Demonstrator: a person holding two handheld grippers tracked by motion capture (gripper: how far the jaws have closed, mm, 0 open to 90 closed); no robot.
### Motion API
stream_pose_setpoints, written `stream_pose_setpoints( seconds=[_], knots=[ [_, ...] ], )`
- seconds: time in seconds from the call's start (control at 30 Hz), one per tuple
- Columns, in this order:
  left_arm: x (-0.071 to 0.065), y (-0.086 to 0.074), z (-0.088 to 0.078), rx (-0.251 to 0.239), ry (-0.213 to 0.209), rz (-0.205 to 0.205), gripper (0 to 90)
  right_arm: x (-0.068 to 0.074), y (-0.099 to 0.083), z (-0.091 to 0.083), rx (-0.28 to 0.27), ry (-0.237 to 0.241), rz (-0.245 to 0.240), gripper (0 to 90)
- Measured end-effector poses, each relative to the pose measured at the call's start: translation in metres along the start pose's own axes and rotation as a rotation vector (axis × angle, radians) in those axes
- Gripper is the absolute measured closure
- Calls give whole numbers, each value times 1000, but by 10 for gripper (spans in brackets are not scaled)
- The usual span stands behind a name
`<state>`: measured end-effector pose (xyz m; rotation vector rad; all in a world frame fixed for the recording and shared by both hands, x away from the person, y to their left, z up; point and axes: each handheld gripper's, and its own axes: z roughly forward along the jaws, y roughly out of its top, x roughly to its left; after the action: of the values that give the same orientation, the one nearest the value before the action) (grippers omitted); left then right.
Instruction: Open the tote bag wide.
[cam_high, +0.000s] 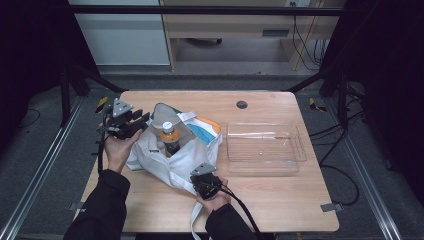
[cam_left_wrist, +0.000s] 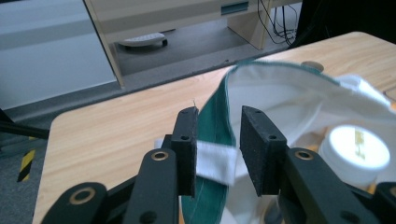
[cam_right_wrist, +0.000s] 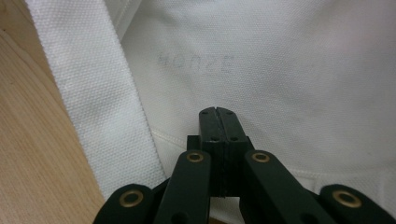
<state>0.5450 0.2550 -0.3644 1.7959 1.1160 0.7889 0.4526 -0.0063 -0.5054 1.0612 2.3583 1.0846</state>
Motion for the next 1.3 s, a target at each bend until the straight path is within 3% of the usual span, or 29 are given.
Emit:
stream_pose_setpoints(
  seconds=[0.27, 0.37, 0.53, 0.8, 1.03, 1.17, 1.3],
  knots=[
    [-4, -20, 13, 52, -11, 11, 644, 0, 0, 0, 2, 1, 2, 900],
    [-8, -23, 23, 96, 22, 34, 682, 0, 0, 0, 1, 2, -1, 900],
    [-8, -25, 36, 119, 33, 23, 798, 0, 0, 0, 3, -1, -4, 900],
    [-11, -33, 58, 178, 57, 20, 814, -1, 0, 0, 1, 8, 2, 900],
    [-12, -50, 73, 210, 35, -8, 813, -1, 0, 0, -1, 7, -4, 900],
    [-12, -51, 71, 208, 34, -3, 799, -1, 0, 0, -1, 6, -8, 900],
    [-10, -47, 62, 189, 32, -11, 712, -2, 0, 1, 0, 15, 11, 900]
  ],
)
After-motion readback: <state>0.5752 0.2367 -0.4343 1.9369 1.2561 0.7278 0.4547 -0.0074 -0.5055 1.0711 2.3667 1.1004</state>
